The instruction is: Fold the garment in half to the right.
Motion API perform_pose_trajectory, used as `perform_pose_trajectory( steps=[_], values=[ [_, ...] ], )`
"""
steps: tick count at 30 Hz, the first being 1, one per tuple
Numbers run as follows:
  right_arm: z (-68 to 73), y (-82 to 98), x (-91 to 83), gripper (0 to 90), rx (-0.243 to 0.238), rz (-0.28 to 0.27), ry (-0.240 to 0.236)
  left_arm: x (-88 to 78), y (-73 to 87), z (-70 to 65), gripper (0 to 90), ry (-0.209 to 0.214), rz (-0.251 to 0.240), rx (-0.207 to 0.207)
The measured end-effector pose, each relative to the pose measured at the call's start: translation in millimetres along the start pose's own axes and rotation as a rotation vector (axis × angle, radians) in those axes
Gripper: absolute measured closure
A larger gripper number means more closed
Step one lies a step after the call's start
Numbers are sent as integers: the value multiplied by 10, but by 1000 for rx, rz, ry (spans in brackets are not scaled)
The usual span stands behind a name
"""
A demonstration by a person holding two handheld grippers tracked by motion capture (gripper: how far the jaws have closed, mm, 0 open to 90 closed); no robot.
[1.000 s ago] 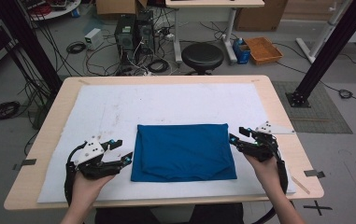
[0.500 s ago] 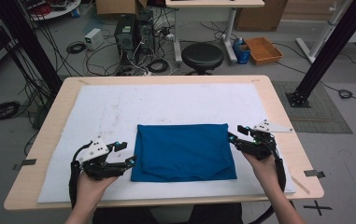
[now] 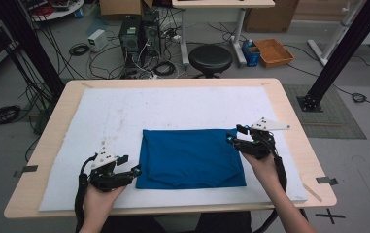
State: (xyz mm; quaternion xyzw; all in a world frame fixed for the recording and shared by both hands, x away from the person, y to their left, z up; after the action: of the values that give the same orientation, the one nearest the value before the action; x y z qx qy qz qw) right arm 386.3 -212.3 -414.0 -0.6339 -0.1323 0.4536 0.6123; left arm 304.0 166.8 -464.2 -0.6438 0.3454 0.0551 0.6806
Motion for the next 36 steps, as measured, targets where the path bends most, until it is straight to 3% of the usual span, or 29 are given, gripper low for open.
perform_pose_trajectory(
  steps=[2, 7, 10, 12, 15, 20, 22, 26, 28, 33, 36],
  values=[
    [19, -7, 42, 446, -2, 7, -6, 39, 70, -20, 372, -3, 32, -29],
    [79, -51, 167, 446, -19, 22, -24, 96, 129, -110, 386, -27, 50, -61],
    [134, -101, 241, 446, -32, 26, -40, 127, 134, -178, 406, -41, 48, -65],
    [176, -132, 302, 446, -43, 35, -50, 157, 151, -219, 428, -48, 57, -47],
    [223, -169, 385, 446, -55, 51, -61, 204, 171, -272, 430, -60, 69, -66],
    [288, -219, 508, 446, -67, 55, -73, 225, 179, -311, 447, -84, 68, -44],
    [314, -236, 556, 446, -67, 59, -78, 206, 171, -291, 448, -104, 54, -70],
    [373, -275, 628, 446, -81, 60, -86, 144, 136, -240, 447, -92, 12, -119],
    [402, -288, 663, 447, -84, 65, -85, 163, 134, -236, 443, -90, 21, -132],
    [466, -315, 742, 446, -94, 69, -99, 266, 159, -293, 439, -124, 69, -76],
    [494, -336, 788, 446, -99, 73, -101, 266, 163, -288, 441, -142, 76, -66]
  ],
)
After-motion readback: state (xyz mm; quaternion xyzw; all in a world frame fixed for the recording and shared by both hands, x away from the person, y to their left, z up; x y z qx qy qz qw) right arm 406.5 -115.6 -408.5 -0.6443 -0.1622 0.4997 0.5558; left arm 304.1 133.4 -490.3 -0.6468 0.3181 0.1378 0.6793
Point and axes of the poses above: each handheld gripper's, and its own axes: x roughly forward along the jaws, y roughly out of its underside, z roughly to its left, the point moved 6 cm from there along x, roughly forward along the jaws, and after that the axes turned 11 degrees about -y, right-handed, at the moved point
